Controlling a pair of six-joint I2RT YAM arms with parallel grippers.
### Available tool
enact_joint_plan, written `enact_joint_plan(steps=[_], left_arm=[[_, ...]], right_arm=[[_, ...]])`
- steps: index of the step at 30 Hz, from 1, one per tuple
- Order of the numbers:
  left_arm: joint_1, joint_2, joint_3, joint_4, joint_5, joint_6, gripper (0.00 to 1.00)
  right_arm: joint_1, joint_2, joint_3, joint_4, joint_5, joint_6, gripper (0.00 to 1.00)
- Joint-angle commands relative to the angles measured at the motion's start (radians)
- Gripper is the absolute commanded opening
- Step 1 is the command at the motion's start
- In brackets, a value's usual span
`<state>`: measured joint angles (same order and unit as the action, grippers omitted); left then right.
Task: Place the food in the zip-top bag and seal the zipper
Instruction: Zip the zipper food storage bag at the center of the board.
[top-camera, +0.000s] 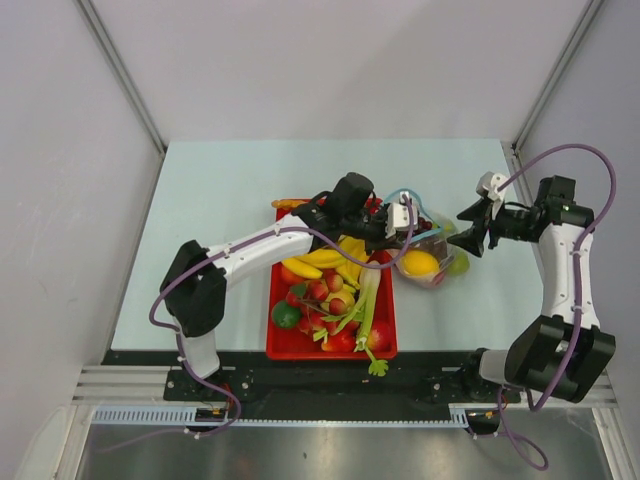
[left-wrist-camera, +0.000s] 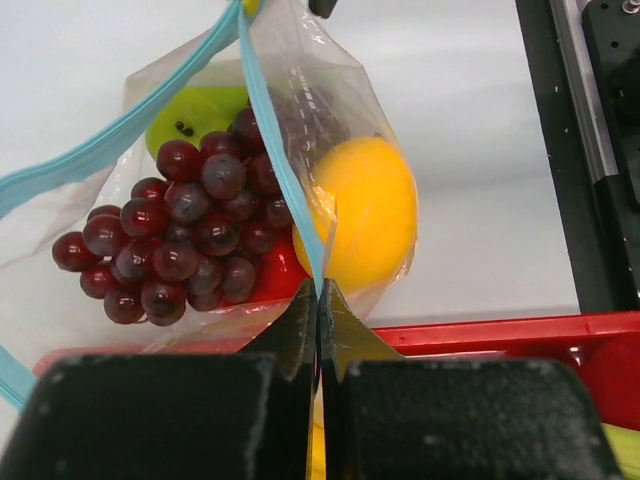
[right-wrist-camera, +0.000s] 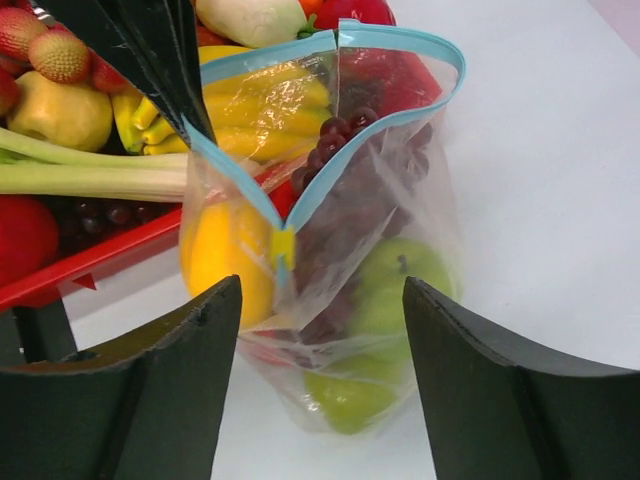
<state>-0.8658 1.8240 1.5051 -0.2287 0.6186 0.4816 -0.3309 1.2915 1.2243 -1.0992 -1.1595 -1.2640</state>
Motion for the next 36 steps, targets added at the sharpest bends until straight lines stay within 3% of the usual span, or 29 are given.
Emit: enact_joint_plan(steps=[1, 6, 13, 17, 20, 23, 26, 29, 36], left_arm=[[-0.002, -0.034, 0.026, -0.006, 0.036, 0.031, 0.00], [-0.001, -0.025, 0.041, 0.000, 0.043, 0.018, 0.00], [0.004, 0.003, 0.082, -0.009, 0.055, -0.015, 0.00], [0.004, 0.011, 0.096, -0.018, 0.055, -0.014, 0.00], [0.004, 0.018, 0.112, -0.037, 0.052, -0.012, 0.00], [0.004, 0.029, 0.138, -0.058, 0.043, -0.012, 0.00], [0.004, 0.049, 0.202, -0.096, 0.030, -0.011, 0.10], [0.004, 0.066, 0.296, -0.129, -0.005, -0.031, 0.47], [-0.038, 0.052, 0.342, -0.047, 0.013, 0.023, 0.51]], right_arm=[[0.035, 0.011, -0.011, 0.075, 0.001, -0.046, 0.68], [0.056, -0.014, -0.062, 0.048, 0.029, -0.121, 0.56], [0.046, -0.031, -0.112, 0.055, 0.052, -0.153, 0.52], [0.030, -0.046, -0.120, 0.074, 0.034, -0.126, 0.33], [0.024, -0.069, -0.123, 0.087, 0.021, -0.101, 0.06], [0.016, -0.107, -0.123, 0.105, 0.004, -0.080, 0.00], [0.015, -0.132, -0.121, 0.113, -0.002, -0.061, 0.00], [0.012, -0.135, -0.121, 0.108, 0.001, -0.055, 0.00], [0.013, -0.132, -0.123, 0.084, 0.003, -0.080, 0.00]])
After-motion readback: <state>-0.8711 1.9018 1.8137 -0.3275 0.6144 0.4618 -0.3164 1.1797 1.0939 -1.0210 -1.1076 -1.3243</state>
